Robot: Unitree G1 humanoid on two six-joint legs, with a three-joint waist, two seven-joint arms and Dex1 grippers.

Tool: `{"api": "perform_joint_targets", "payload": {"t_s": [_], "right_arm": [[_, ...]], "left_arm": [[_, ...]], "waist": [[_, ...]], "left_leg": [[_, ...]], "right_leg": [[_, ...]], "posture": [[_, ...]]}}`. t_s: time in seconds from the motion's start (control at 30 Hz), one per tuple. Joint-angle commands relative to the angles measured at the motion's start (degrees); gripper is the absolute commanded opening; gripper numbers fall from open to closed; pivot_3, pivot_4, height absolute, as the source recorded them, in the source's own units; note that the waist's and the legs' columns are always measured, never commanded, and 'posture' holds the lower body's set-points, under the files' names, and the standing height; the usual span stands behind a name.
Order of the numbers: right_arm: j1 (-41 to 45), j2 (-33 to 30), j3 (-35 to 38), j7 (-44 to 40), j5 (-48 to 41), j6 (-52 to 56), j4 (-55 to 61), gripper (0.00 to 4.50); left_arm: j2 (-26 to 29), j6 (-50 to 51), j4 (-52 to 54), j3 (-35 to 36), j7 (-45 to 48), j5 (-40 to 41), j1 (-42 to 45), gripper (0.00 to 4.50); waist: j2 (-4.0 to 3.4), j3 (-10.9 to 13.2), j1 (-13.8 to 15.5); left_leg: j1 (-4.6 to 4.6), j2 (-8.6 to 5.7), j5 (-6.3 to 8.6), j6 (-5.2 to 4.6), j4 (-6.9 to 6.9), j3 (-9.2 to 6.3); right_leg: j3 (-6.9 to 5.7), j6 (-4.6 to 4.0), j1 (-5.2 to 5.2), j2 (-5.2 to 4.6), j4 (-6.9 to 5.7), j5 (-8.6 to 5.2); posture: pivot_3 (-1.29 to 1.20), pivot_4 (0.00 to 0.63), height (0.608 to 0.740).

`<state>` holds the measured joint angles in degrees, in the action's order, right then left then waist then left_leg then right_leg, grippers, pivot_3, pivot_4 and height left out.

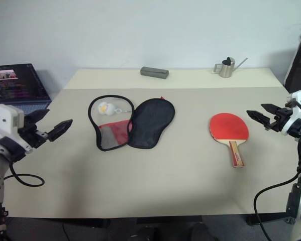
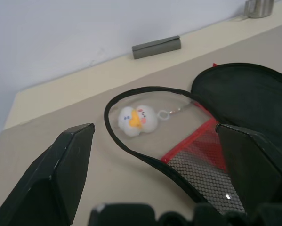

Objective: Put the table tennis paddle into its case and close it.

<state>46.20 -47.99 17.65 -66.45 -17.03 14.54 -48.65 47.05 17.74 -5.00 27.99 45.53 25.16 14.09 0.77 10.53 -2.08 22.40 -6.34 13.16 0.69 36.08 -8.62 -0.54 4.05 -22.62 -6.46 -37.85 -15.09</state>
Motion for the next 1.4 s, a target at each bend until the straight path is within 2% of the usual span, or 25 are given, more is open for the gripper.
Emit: {"api": "perform_joint_targets", "payload": {"t_s": [0.03,0.23,0.4,0.5,0.63,0.9,1.1,1.4], "right_arm": [[-3.29,-2.51,-2.95,-5.51,-0.98,3.29,9.4,4.48],[-7.51,-2.16,-4.04,-7.51,-4.59,10.33,21.94,4.48],[-7.91,0.51,-5.29,-5.18,-6.11,14.43,26.28,4.48],[-6.16,5.63,-5.82,0.53,-7.66,19.2,28.59,4.48],[-5.55,9.32,-7.33,6.67,-7.74,24.88,32.23,4.48],[-3.69,19.69,-11.41,17.45,-8.92,34.03,38.72,4.48],[0.29,27.98,-16.81,25.39,-5.13,32.85,36.11,4.48],[6.0,39.37,-19.88,37.04,-0.29,32.49,27.79,4.48]], "left_arm": [[2.55,1.91,2.32,1.48,2.74,2.52,-0.63,4.5],[3.78,2.98,2.9,1.88,4.63,3.6,-0.78,4.5],[4.47,3.62,3.57,1.56,5.86,4.42,-0.65,4.5],[4.6,4.65,5.05,0.34,7.44,5.25,-0.8,4.5],[4.92,6.05,5.74,-0.58,9.72,5.73,-1.38,4.5],[6.4,8.31,0.69,-2.72,14.29,6.11,1.67,4.5],[6.61,7.33,-1.66,-4.68,16.01,5.31,3.35,4.5],[7.04,5.76,-3.51,-5.95,17.29,4.16,5.22,4.5]], "waist": [[0.0,0.0,0.08],[0.0,0.0,0.05],[0.0,0.0,0.09],[0.03,-0.02,0.03],[0.03,-0.02,0.18],[0.03,-0.02,0.14],[0.03,-0.02,-0.02],[0.05,-0.03,-0.31]], "left_leg": [[0.02,0.0,0.0,0.0,0.0,0.0],[0.18,0.04,0.02,0.04,0.02,0.04],[0.38,0.09,0.01,0.07,0.02,0.06],[0.38,0.12,0.01,0.08,0.03,0.07],[0.41,0.12,-0.01,0.1,0.03,0.07],[0.42,0.18,-0.01,0.11,0.03,0.01],[0.43,0.16,-0.03,0.15,0.03,0.0],[0.44,0.18,-0.05,0.22,0.02,-0.05]], "right_leg": [[0.01,0.0,-0.03,0.0,0.0,0.0],[0.09,-0.03,-0.31,0.01,-0.13,0.02],[0.1,-0.1,-0.57,0.04,-0.17,0.07],[0.11,-0.14,-0.57,0.04,-0.17,0.09],[0.11,-0.16,-0.62,0.06,-0.19,0.11],[0.1,-0.19,-0.64,0.15,-0.19,0.13],[0.11,-0.2,-0.7,0.17,-0.21,0.14],[0.13,-0.23,-0.79,0.22,-0.26,0.15]], "posture": [[0.0,0.15,0.74],[0.0,0.15,0.74],[0.0,0.15,0.74],[0.0,0.15,0.74],[0.0,0.15,0.74],[0.0,0.15,0.74],[0.0,0.15,0.74],[0.0,0.15,0.74]]}}
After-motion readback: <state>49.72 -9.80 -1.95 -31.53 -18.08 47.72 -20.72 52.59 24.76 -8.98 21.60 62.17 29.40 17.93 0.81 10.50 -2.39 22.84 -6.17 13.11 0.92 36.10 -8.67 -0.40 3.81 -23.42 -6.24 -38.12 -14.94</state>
